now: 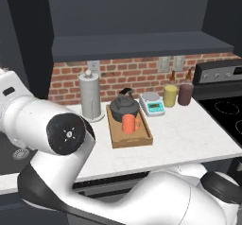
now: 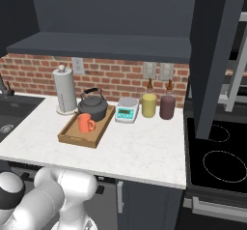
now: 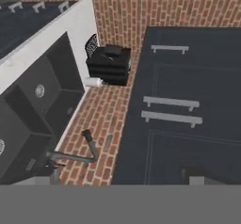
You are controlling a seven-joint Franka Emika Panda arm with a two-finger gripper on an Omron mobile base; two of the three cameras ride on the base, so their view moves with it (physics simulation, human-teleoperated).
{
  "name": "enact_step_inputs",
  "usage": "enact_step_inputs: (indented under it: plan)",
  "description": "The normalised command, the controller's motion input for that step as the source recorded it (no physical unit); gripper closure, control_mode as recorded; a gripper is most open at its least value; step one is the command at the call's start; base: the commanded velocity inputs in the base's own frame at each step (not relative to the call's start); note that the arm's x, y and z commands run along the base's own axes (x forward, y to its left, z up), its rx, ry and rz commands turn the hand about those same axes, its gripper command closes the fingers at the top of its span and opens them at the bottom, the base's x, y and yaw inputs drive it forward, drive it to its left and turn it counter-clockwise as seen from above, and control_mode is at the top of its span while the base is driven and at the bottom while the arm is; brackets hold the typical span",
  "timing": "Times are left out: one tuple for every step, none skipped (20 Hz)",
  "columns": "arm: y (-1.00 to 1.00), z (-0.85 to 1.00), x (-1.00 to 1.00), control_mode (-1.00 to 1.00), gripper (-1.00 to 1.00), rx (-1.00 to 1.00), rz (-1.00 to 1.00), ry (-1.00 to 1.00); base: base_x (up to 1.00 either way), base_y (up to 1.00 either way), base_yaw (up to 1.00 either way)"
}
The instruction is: Pick the kettle from the counter and place it on the tray. Then pick the mug from the cabinet and place it on the tray. Then close the cabinet doors.
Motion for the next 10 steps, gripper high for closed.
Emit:
enact_step_inputs:
  plan:
    - [-0.26,0.0,0.42,-1.0,-1.0,0.0,-0.16,0.0,0.0,0.0,0.0]
    - [-0.34,0.0,0.42,-1.0,-1.0,0.0,-0.17,0.0,0.0,0.0,0.0]
    - [-0.42,0.0,0.39,-1.0,-1.0,0.0,-0.17,0.0,0.0,0.0,0.0]
    - [-0.49,0.0,0.35,-1.0,-1.0,-0.01,-0.19,0.02,0.0,0.0,0.0]
    - [-0.52,0.0,0.33,-1.0,-1.0,-0.01,-0.2,0.02,0.0,0.0,0.0]
    - [-0.57,0.0,0.32,-1.0,-1.0,-0.01,-0.22,0.04,0.0,0.0,0.0]
    - [-0.62,0.0,0.3,-1.0,-1.0,-0.01,-0.23,0.04,0.0,0.0,0.0]
    - [-0.66,0.0,0.28,-1.0,-1.0,-0.01,-0.22,0.05,0.0,0.0,0.0]
    - [-0.7,0.0,0.27,-1.0,-1.0,0.0,-0.22,0.05,0.0,0.0,0.0]
    - [-0.72,0.0,0.26,-1.0,-1.0,0.0,-0.22,0.08,0.0,0.0,0.0]
